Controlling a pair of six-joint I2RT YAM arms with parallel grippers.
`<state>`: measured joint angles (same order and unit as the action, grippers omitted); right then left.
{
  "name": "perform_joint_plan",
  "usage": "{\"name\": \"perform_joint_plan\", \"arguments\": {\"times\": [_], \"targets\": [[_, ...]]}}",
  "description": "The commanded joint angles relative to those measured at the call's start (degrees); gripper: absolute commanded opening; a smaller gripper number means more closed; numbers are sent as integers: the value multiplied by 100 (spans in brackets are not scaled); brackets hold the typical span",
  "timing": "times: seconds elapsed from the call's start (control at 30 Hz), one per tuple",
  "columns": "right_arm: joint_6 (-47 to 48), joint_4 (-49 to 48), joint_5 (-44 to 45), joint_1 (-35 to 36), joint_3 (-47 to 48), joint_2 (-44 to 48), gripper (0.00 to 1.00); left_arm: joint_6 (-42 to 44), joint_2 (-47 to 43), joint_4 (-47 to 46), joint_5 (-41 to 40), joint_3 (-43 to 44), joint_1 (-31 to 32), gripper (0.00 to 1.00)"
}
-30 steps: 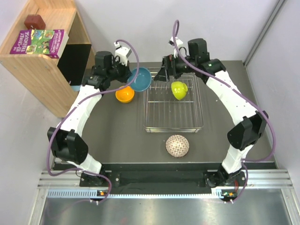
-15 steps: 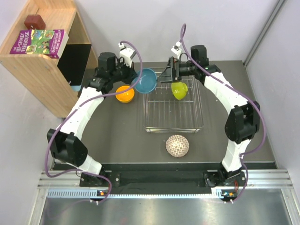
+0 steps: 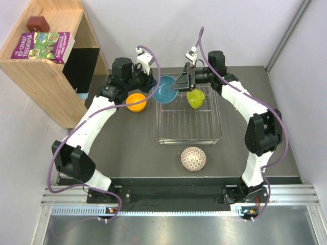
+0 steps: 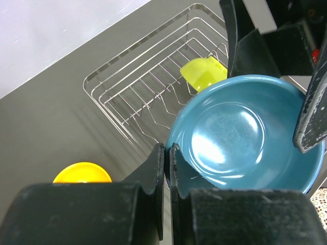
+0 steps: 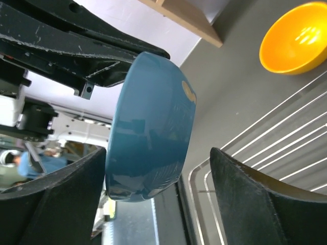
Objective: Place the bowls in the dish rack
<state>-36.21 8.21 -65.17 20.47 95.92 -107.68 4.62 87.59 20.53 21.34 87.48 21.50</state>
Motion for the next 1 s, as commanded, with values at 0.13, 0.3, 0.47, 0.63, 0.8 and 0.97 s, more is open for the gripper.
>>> {"name": "perform_joint_plan", "arguments": {"times": [0.13,0.3,0.47,0.63,0.8,0.97], "targets": [[-1001,-1470,-497,45,-372,45,74,-40,-146,-454,-7,50,109,0],[-1257,-1901,-602,89,-477,63,63,-49,-111,-463,1,41,153,0],[-1661,-2402,-664,98,-636,89,36,3,-102,-471,-51,-12,171,0],[-1872,-2674,-664,98,-724,115,14,30,-111,-489,-87,-47,171,0],[-2223,-3201,-699,98,-899,115,0,30,-49,-463,-60,-21,179,11],[-2426,-3414,-647,89,-987,107,0,82,-14,-428,-34,-12,179,43]]}}
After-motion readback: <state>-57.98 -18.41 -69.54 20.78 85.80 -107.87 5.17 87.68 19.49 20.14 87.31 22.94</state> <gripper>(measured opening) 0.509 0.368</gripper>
